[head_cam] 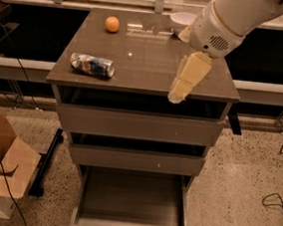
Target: Place redbull can into bottom drawer
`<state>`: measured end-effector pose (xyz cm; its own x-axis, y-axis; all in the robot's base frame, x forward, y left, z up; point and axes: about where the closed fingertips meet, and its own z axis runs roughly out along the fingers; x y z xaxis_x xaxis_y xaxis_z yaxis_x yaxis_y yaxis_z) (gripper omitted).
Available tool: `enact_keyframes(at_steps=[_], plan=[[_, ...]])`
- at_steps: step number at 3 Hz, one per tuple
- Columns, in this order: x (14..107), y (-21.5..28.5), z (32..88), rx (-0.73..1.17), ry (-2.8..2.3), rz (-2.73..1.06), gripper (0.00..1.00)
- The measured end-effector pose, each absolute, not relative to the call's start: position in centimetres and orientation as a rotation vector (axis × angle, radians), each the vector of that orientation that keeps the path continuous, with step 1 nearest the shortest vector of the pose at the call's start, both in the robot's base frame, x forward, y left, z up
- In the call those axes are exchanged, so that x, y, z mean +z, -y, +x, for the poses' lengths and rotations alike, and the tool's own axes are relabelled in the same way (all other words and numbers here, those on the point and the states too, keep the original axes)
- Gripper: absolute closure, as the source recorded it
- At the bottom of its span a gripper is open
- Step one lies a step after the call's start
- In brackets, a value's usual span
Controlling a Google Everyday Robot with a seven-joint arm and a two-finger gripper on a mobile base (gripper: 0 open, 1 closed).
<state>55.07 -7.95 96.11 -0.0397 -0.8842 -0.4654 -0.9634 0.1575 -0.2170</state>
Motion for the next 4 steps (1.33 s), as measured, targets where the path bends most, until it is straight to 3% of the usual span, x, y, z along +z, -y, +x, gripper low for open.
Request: enact_keyframes(at_steps=[1, 4], plan=[[95.7, 7.9, 55.1, 0.213, -1.967, -1.737, 0.00], [89.9, -1.7, 63.6, 0.426, -1.828, -1.718, 0.00]])
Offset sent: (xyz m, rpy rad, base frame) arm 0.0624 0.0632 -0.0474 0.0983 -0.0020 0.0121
